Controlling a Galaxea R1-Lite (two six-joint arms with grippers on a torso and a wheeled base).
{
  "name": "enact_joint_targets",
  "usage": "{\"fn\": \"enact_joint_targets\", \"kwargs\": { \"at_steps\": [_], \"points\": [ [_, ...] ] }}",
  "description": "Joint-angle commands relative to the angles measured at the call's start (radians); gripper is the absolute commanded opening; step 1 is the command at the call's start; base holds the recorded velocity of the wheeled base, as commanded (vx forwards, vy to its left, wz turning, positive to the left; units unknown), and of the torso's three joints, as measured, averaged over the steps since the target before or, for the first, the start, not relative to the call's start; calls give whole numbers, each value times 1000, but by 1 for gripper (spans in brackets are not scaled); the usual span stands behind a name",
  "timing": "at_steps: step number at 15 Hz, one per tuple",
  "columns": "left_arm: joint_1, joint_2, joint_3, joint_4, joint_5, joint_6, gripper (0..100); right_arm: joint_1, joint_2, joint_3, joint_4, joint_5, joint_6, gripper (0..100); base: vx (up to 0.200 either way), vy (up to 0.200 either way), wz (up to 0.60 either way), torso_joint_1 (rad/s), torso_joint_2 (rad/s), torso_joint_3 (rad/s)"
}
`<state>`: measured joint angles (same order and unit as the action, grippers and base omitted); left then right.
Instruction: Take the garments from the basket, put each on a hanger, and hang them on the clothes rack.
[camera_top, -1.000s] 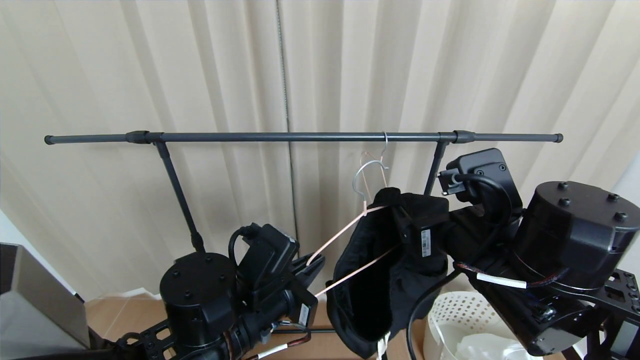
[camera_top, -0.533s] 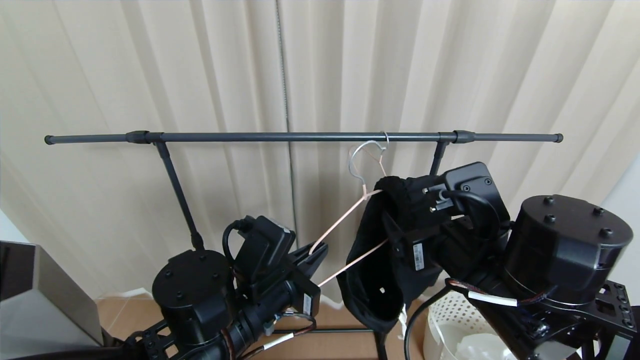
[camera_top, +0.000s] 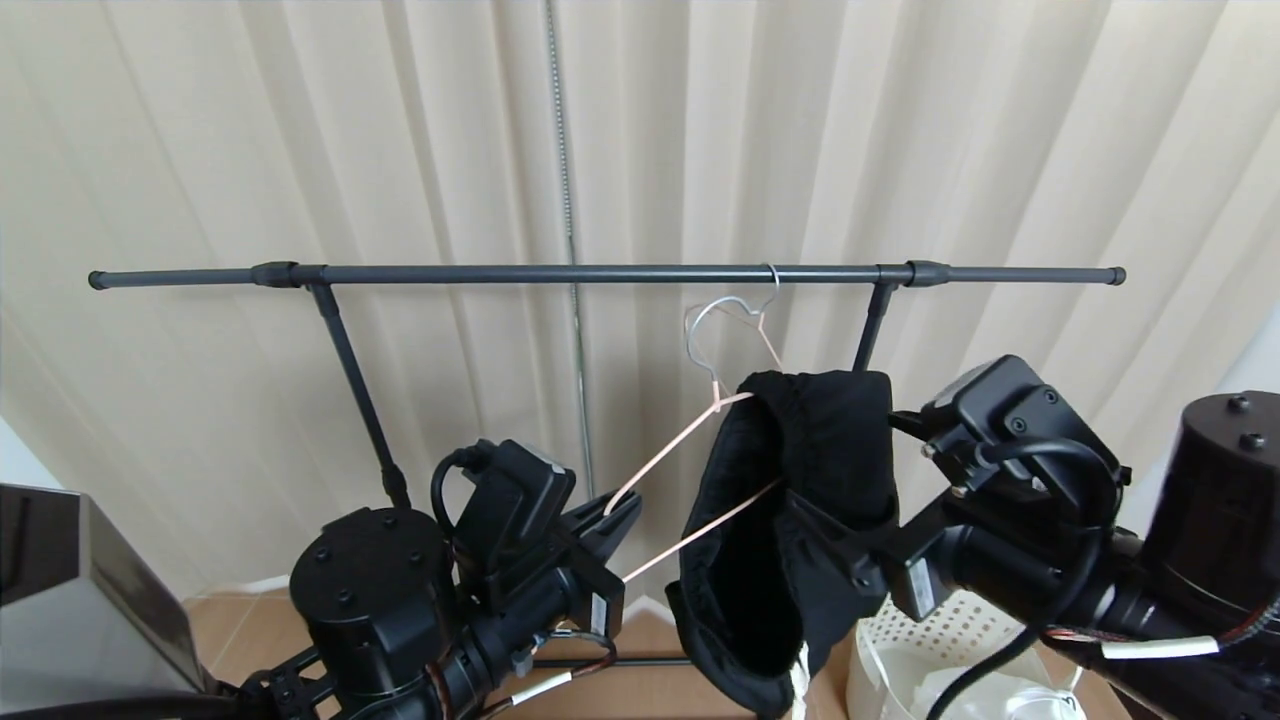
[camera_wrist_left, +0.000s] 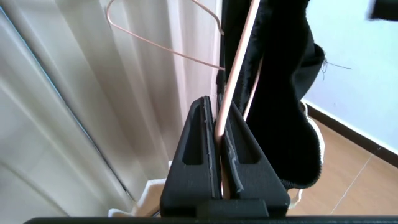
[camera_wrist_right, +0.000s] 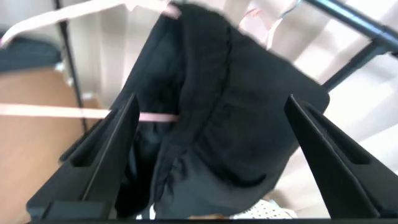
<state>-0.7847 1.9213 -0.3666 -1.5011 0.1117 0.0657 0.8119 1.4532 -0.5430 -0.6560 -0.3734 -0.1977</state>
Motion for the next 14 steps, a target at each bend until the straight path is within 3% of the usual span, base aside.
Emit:
{"fn": "enact_joint_targets", "kwargs": {
  "at_steps": [1,2,4,7,9,12,14],
  "points": [
    [1,-4,6,-1,0,0,0,-7,-97,6,56,36,-2,100,0,0,0,0,0,0],
    [1,-4,11,-1,0,0,0,-10,-114,3,91,65,-2,100,0,0,0,0,0,0],
    [15,-5,40,-1,-78,3,0,-131,-160,-38,246,238,-17,100,0,0,0,0,0,0],
    [42,-4,66,-10,-141,17,0,-395,-154,-219,457,582,-212,100,0,0,0,0,0,0],
    [59,-5,87,-10,-205,43,0,-533,-91,-396,677,800,-379,100,0,0,0,0,0,0],
    [81,-5,104,-11,-270,77,0,-563,26,-588,934,886,-568,100,0,0,0,0,0,0],
    [85,-4,89,-11,-305,80,0,-553,78,-627,986,887,-598,100,0,0,0,0,0,0]
  ]
}}
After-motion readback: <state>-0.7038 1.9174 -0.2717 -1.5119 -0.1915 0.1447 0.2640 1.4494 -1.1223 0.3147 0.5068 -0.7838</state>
